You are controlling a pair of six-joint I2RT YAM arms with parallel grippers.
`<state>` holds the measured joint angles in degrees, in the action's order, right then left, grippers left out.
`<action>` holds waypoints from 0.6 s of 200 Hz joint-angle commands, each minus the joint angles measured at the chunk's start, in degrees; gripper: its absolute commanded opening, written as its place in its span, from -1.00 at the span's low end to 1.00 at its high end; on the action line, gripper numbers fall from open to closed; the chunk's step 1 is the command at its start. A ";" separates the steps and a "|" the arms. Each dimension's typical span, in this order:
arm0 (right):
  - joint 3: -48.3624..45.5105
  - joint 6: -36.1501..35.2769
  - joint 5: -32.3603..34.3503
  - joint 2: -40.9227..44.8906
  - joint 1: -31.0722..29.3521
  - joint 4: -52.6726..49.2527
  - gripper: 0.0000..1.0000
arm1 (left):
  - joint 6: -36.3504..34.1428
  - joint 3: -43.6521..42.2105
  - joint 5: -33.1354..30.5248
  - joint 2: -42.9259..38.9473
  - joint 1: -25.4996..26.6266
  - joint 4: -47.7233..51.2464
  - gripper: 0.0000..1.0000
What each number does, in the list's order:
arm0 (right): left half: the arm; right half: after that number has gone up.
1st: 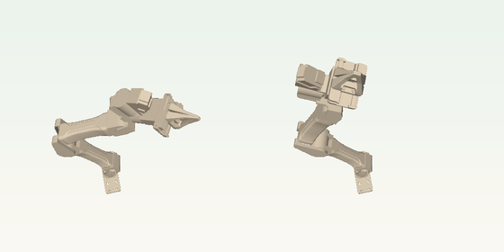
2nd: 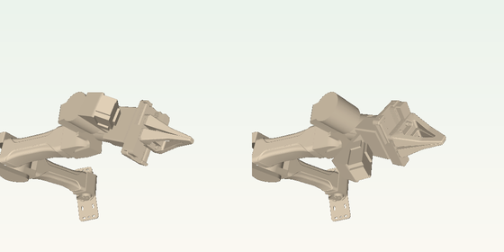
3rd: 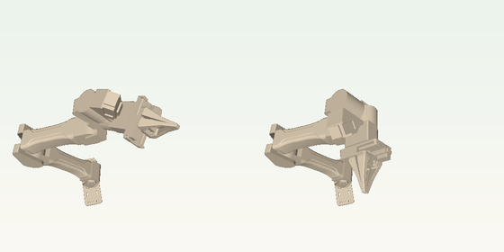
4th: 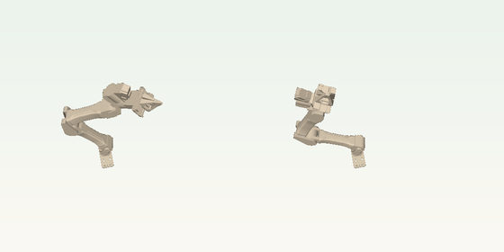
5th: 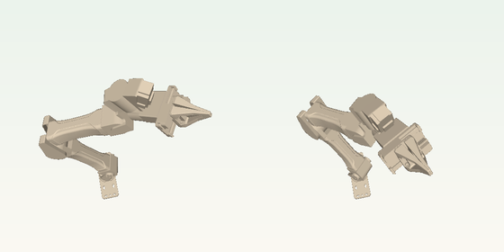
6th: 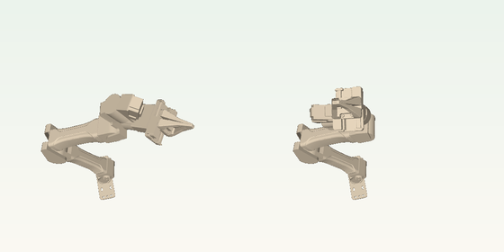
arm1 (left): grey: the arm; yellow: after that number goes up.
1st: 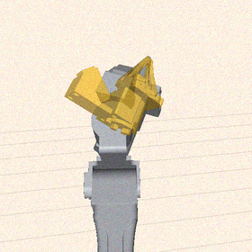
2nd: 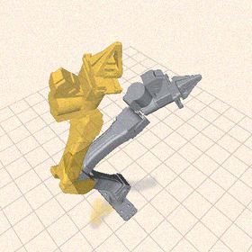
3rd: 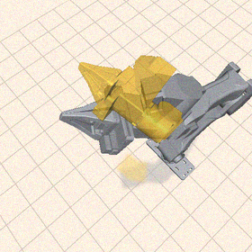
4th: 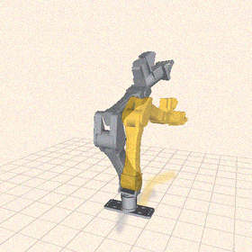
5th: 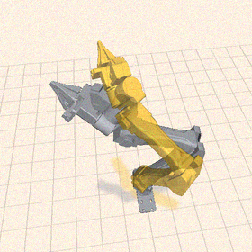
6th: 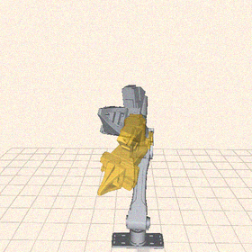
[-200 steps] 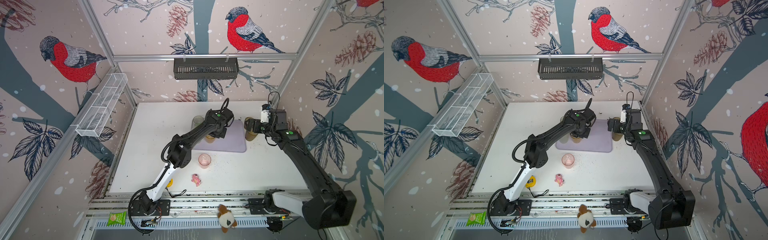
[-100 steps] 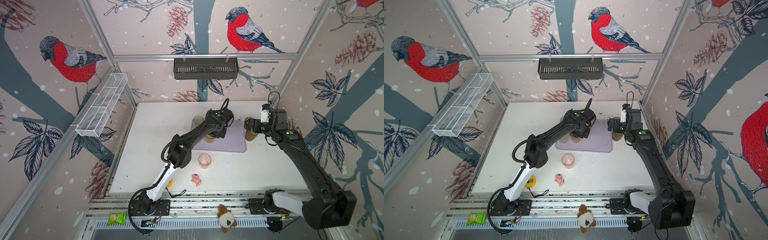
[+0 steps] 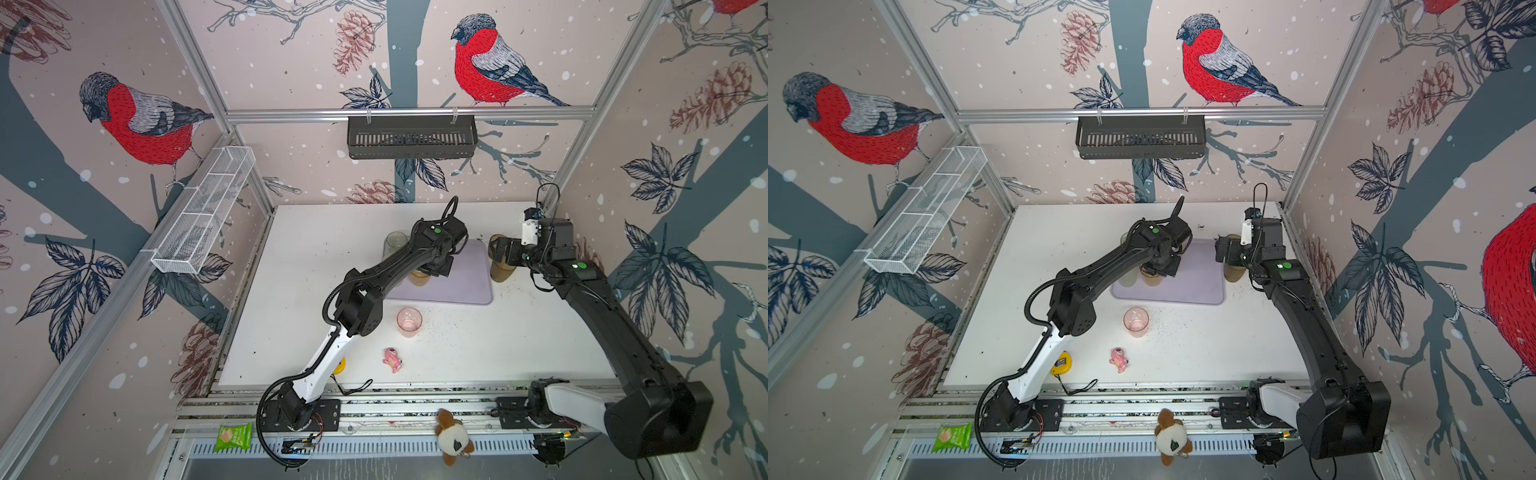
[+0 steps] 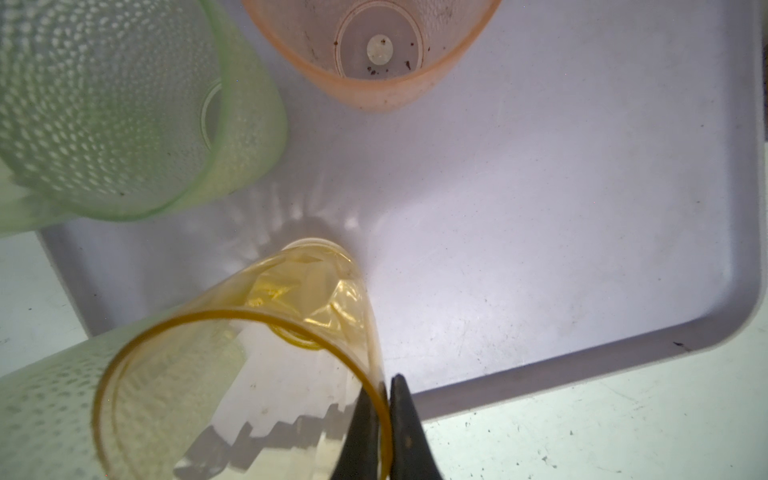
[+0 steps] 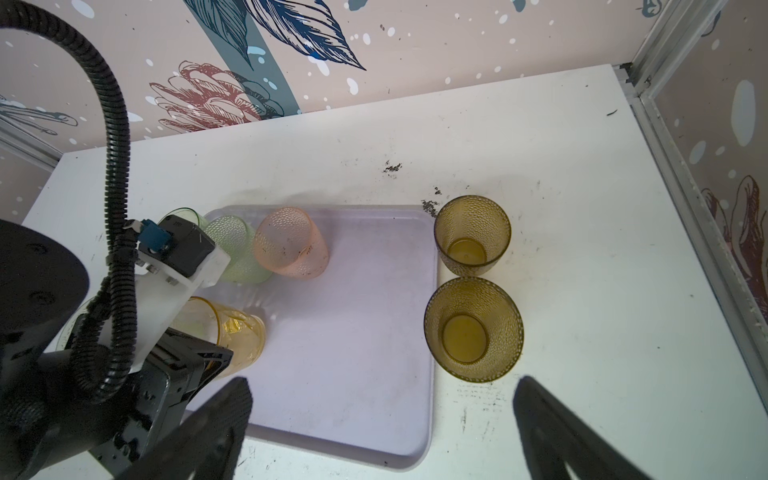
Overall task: Place the glasses into the tray
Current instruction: 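Set the amber cup down on the tray and open the left gripper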
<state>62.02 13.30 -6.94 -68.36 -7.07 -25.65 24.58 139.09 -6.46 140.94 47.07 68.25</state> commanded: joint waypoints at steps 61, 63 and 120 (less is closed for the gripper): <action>0.12 0.35 0.77 0.24 0.00 0.25 0.99 | -0.01 -0.20 -0.62 0.32 0.08 2.50 -0.94; 0.12 0.44 0.83 0.24 -0.01 0.29 0.99 | -0.02 -0.19 -0.63 0.35 0.07 2.46 -0.94; 0.21 0.47 0.88 0.38 0.04 0.17 0.99 | 0.12 -0.22 -0.82 0.30 0.17 2.60 -0.89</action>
<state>62.02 13.43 -6.39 -68.23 -7.07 -25.65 24.58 139.09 -6.57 140.99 47.11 68.20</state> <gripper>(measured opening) 0.995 0.076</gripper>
